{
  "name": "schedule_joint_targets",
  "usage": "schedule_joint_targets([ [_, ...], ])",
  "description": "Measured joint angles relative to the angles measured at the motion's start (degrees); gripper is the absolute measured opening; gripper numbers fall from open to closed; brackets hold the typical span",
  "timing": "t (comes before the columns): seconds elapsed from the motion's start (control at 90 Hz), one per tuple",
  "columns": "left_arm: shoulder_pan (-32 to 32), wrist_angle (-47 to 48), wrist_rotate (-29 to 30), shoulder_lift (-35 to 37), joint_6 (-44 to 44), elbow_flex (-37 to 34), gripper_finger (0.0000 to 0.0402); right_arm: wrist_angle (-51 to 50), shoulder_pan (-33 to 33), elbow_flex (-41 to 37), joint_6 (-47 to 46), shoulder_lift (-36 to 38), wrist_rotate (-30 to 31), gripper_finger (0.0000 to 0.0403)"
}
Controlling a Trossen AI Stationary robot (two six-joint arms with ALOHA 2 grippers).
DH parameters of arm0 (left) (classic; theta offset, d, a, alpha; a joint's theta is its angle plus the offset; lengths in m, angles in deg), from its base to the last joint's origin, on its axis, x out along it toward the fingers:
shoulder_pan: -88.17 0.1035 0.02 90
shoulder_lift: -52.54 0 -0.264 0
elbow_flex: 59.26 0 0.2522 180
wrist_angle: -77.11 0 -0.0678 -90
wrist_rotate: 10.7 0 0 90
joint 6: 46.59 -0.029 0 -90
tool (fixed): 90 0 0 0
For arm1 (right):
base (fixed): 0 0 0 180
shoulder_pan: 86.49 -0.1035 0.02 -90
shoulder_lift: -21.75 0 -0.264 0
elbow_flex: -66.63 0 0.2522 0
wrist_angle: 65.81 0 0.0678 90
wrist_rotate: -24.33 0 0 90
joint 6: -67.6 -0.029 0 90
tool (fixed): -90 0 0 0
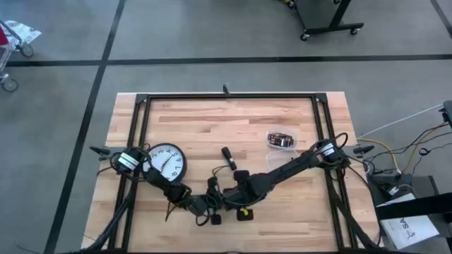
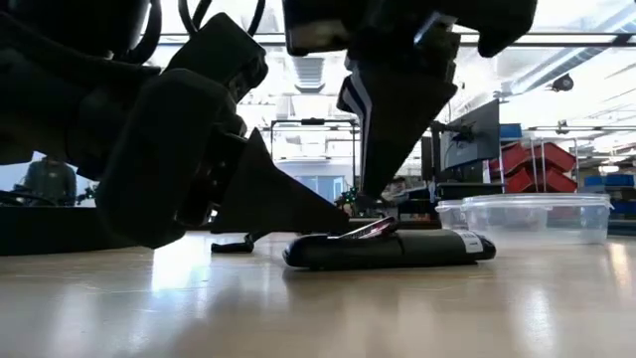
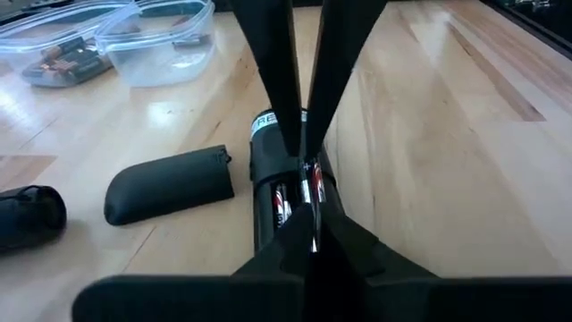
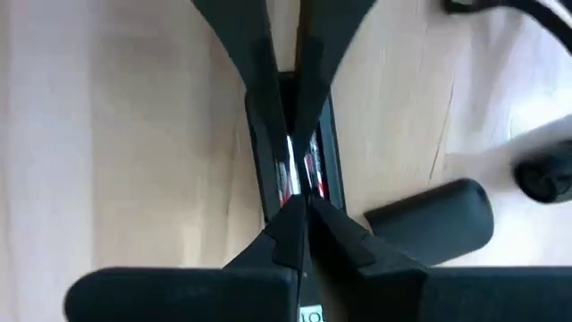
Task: Insert battery
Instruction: Insert the silver battery into the remote battery compartment
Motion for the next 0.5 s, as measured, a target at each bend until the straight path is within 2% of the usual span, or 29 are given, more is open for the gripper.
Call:
schedule_joint_targets([
  [0.267,0.06,0.31,0.04,0.0,0.02,0.0,0.0,-4.62,-0.31,-0.07,-3.05,0.22,-0.11,0.0],
  [0.5,0.06,0.82,0.08,0.0,0.04,0.0,0.0,-4.28,-0.42,-1.39,-4.49,0.24,-0.59,0.0],
])
